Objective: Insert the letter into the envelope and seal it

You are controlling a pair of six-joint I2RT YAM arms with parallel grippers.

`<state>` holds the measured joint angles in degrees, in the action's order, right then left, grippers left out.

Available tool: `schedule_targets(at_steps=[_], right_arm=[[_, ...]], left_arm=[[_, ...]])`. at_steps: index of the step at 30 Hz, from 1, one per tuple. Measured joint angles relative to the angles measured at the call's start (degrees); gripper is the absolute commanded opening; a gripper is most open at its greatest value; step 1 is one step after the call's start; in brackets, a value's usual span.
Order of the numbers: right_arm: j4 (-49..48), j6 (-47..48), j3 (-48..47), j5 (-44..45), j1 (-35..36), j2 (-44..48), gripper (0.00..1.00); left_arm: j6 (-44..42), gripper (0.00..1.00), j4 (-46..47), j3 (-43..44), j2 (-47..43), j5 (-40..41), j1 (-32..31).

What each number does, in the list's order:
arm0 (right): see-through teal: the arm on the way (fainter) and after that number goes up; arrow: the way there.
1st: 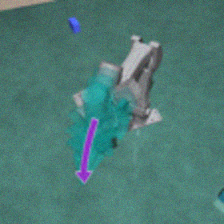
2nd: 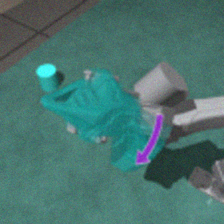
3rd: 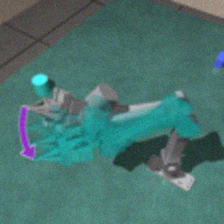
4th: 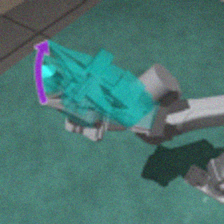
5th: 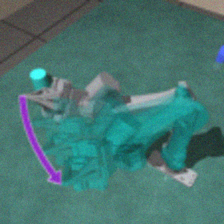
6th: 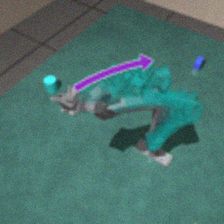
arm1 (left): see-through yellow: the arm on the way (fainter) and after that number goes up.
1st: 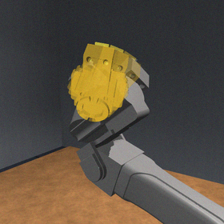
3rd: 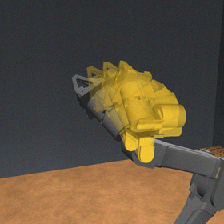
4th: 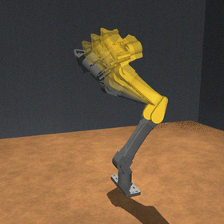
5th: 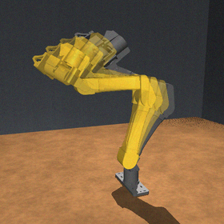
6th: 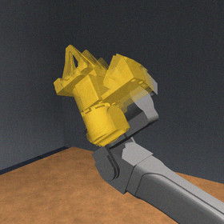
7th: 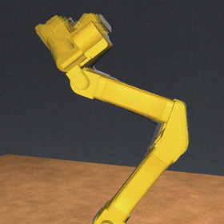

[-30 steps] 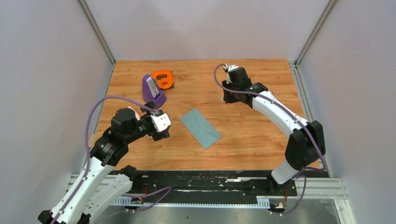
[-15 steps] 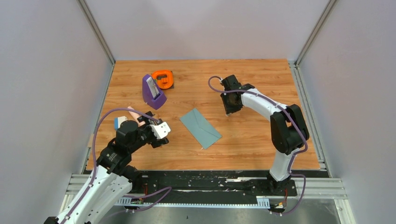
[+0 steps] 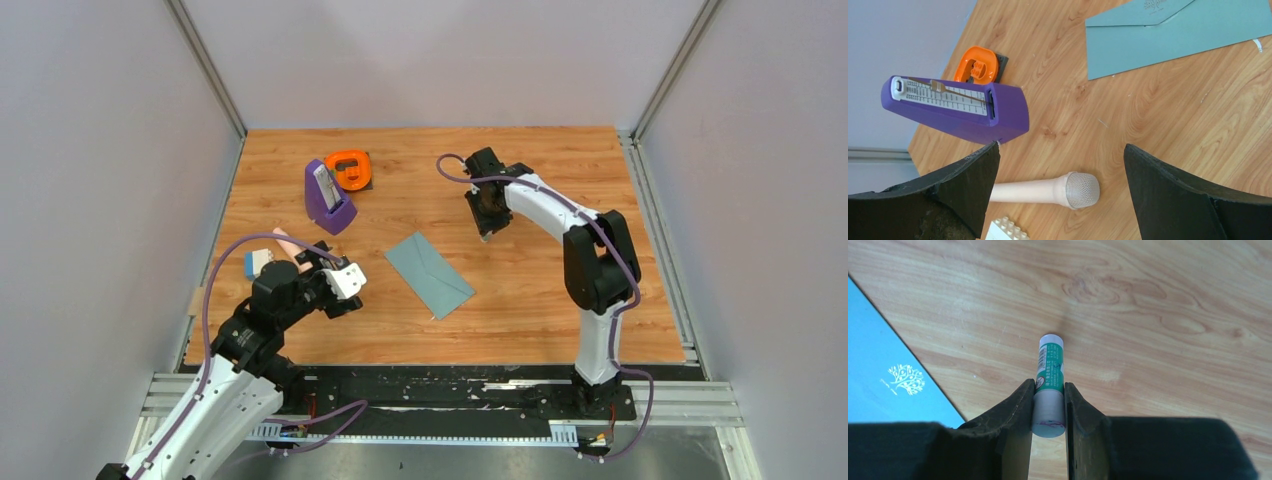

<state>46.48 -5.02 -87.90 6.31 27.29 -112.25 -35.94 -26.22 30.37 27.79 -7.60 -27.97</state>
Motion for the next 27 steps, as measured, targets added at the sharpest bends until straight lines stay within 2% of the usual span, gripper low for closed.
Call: schedule_targets(at_steps=[5,18,24,27], right_arm=[[4.6,1.6,-8.0,-0.1,0.0,-5.2,0.19],[15.7,4.1,-20.9,-1.5,-0.2,-13.2,0.26],[16.6,4.2,-20.5,-2.4,-0.3,-13.9,0.54],[16.9,4.1,-19.9,-3.0,-0.3,-15.1,0.62]], left_arm=[[0.0,1.0,0.4,0.0,-0.1,0.0,0.0],[0.0,1.0,0.4,0.0,-0.3,0.0,0.0],[-0.1,1.0,0.4,0.0,-0.3,0.0,0.0],[-0.1,1.0,0.4,0.0,-0.3,0.0,0.0]])
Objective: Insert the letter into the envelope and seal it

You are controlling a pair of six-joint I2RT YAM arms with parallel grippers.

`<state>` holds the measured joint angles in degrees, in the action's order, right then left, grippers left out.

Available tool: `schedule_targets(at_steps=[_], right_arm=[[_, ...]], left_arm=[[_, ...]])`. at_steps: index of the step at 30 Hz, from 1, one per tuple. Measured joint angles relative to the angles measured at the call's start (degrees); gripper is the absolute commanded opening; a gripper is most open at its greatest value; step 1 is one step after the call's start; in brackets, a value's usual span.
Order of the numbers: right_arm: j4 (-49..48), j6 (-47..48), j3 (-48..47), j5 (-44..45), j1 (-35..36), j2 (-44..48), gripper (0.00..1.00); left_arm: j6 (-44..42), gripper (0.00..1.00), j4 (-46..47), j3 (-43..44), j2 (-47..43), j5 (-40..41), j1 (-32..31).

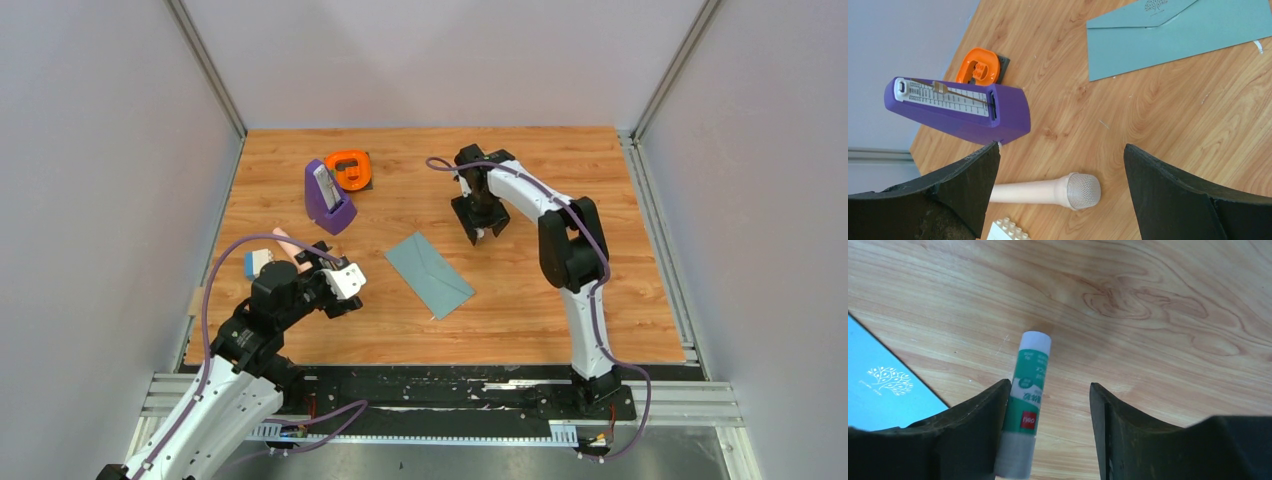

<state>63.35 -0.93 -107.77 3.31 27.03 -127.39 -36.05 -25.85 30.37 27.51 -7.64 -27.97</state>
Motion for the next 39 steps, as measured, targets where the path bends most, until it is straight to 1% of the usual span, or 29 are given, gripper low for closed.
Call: schedule_targets(at_steps=[4,5,7,8,11,13,20,22,23,24,25,26,29,31,33,34,35,37,39], right_arm=[[0.2,0.0,0.2,-0.7,0.0,-0.8,0.64],[0.2,0.0,0.2,-0.9,0.0,-0.8,0.62],[-0.2,0.0,0.2,-1.3,0.0,-0.8,0.54],[-0.4,0.1,0.2,-1.4,0.0,-0.8,0.53],[-0.9,0.1,0.2,-2.4,0.0,-0.8,0.57],[-1.4,0.0,0.6,-3.4,0.0,-0.8,0.59],[-3.4,0.0,5.3,-7.4,0.0,0.1,0.64],[-3.7,-0.1,6.0,-8.3,0.0,0.6,0.69],[-4.2,-0.3,6.2,-8.7,-0.1,1.1,0.73],[-4.6,-0.5,6.3,-9.0,-0.2,1.7,0.8],[-5.6,-0.5,6.9,-9.5,-0.3,2.6,0.94],[-7.1,-0.7,8.0,-10.2,-0.5,4.3,0.99],[-12.8,-1.0,13.2,-12.2,-1.3,11.4,1.0],[-18.9,-1.2,19.3,-13.7,-2.3,18.6,1.0],[-28.2,-1.6,28.5,-15.6,-4.7,29.2,1.0],[-35.5,-2.0,36.0,-17.1,-7.5,37.6,1.0],[-36.3,-2.1,37.1,-17.3,-8.1,39.2,1.0],[-46.5,-3.4,46.5,-19.5,-13.7,48.7,1.0],[-56.1,-5.0,56.2,-21.0,-20.8,56.7,1.0]], left_arm=[[0.0,1.0,0.0,0.0,0.0,0.0,0.0],[0.0,1.0,0.0,0.0,0.0,0.0,0.0],[0.0,1.0,0.0,0.0,0.0,0.0,0.0],[0.0,1.0,0.0,0.0,0.0,0.0,0.0],[-0.1,1.0,0.0,0.0,-0.1,0.0,0.0],[-0.1,1.0,0.0,0.0,-0.1,0.0,0.0],[-0.1,1.0,0.0,0.0,-0.1,0.0,0.0],[-0.1,1.0,0.0,0.0,-0.1,0.0,0.0],[-0.1,1.0,0.0,0.0,-0.1,0.0,0.0],[0.0,1.0,0.0,0.0,-0.2,0.1,0.0],[0.2,1.0,0.1,0.0,-0.2,0.3,0.1],[0.5,1.0,0.7,-0.3,-0.4,0.6,0.4],[2.7,1.0,3.9,-2.1,-0.7,2.1,1.6],[5.0,1.0,7.1,-4.3,-1.1,3.5,3.2],[7.5,1.0,10.4,-6.6,-1.2,5.2,4.9],[8.8,1.0,11.8,-7.5,-1.2,6.2,5.7],[10.1,1.0,13.0,-8.1,-1.1,7.2,6.3],[12.5,1.0,15.6,-9.0,-0.9,8.8,7.5],[16.6,1.0,19.6,-10.2,0.0,11.6,8.8]])
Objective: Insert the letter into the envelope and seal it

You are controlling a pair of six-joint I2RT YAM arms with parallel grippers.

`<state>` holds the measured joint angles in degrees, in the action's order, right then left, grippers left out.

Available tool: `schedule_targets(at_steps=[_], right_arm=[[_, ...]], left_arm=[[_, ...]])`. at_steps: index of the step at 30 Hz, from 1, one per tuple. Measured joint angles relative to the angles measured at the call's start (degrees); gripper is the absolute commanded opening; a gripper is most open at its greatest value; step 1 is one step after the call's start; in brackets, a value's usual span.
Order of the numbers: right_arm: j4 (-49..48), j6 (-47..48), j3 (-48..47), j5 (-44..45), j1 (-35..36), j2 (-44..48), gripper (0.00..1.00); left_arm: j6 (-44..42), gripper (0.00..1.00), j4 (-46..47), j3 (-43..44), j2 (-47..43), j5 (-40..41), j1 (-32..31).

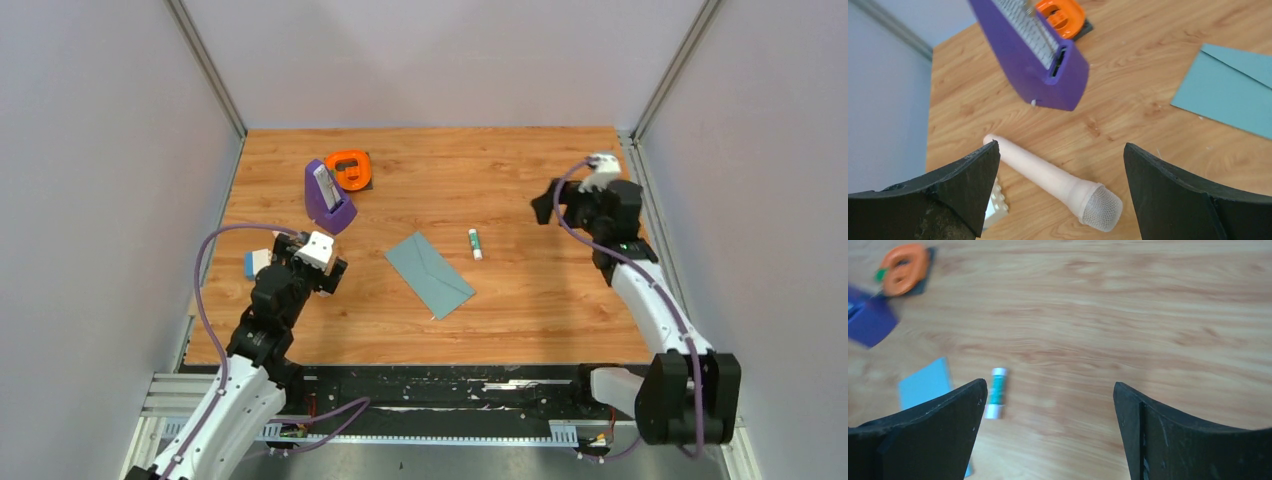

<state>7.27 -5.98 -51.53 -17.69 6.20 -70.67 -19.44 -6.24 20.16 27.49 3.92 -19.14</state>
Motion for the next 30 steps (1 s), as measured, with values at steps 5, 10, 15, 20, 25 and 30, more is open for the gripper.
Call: schedule_targets(at_steps=[5,10,15,20,25,30], right_arm=[[-21.0,-2.8,23.8,8.1,-12.8,9.4,1.0],[-39.3,-1.4,42.3,15.1,-13.9,10.4,1.0],[-46.1,-0.5,43.2,16.7,-13.9,13.0,1.0],[-55.2,-1.5,45.9,16.4,-13.9,14.4,1.0],[-64.7,-1.7,47.9,14.6,-13.9,2.1,1.0],[-69.2,-1.5,47.2,11.8,-13.9,-8.2,0.99]], left_arm=[[9.6,1.0,14.4,-8.7,3.5,8.4,2.8],[13.9,1.0,19.3,-12.7,8.5,10.1,4.7],[17.2,1.0,26.1,-12.7,11.1,9.7,7.0],[19.6,1.0,31.6,-12.7,14.5,8.0,10.5],[19.7,1.0,37.0,-12.7,20.1,4.7,12.7],[19.6,1.0,41.7,-12.5,25.8,1.6,14.6]])
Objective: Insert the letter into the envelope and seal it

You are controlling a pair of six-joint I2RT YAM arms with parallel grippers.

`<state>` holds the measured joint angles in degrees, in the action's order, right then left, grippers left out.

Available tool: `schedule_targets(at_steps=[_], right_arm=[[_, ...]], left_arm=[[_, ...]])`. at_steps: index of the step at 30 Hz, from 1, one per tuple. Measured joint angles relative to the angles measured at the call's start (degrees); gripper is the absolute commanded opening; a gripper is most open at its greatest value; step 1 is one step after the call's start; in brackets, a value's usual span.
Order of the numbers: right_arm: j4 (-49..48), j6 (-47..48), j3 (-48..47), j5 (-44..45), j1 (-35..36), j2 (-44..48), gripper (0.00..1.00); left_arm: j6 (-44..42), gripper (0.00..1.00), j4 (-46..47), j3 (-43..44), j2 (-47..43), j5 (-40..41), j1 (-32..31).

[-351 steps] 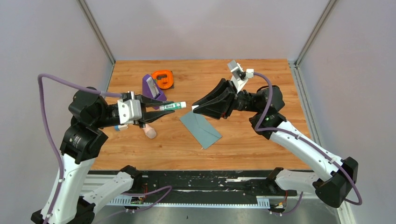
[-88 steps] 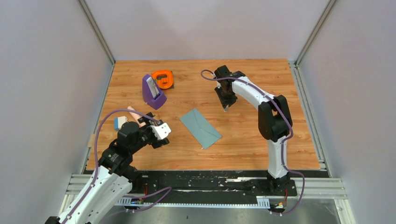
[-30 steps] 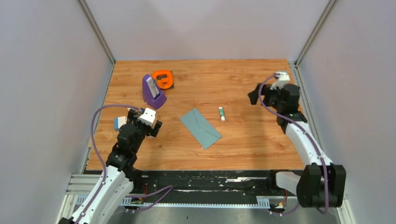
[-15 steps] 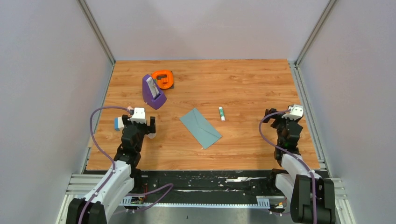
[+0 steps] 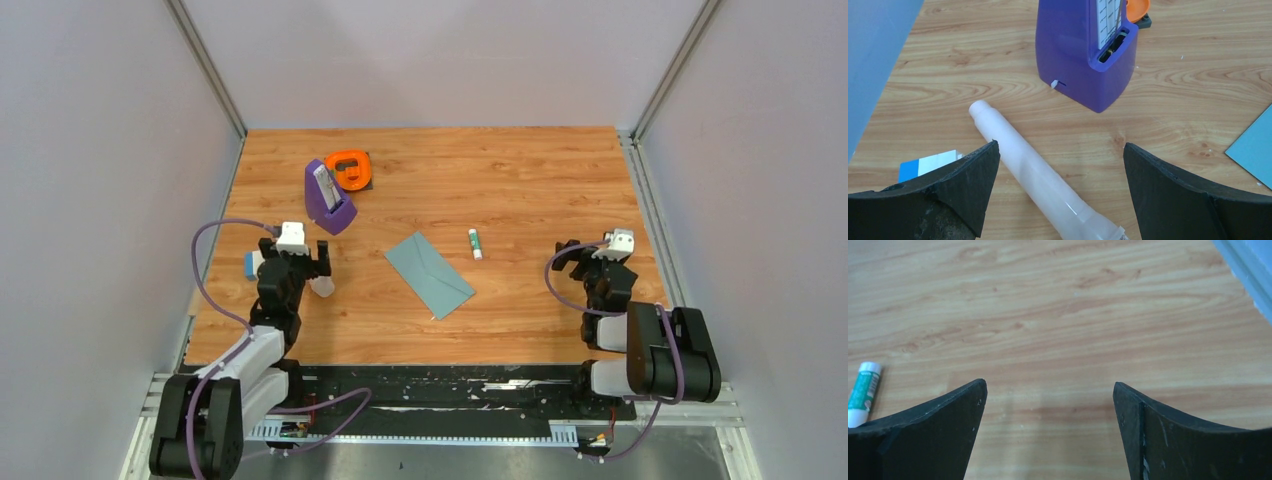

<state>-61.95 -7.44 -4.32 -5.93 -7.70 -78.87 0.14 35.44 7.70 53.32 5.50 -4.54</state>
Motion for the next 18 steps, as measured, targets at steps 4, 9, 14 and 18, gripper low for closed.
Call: schedule_targets(at_steps=[4,9,14,18], right_arm=[[-1.7,0.2,-3.0,-1.2,0.0,-1.0,1.0],[2.6,1.2,-7.4,-1.7,0.9,-0.9,1.0],[4.1,1.4,-7.4,-1.6,1.3,-0.9,1.0],[5.3,1.6,-7.4,-1.6,1.4,-0.9,1.0]], left_arm=[[-0.4,1.0,3.0,1.1,3.8,-2.0,1.2],[-1.6,1.0,5.2,3.5,8.0,-4.1,2.6],[-2.0,1.0,7.4,4.8,10.8,-6.4,3.8],[-2.6,1.0,9.9,4.7,11.5,-8.5,3.9]])
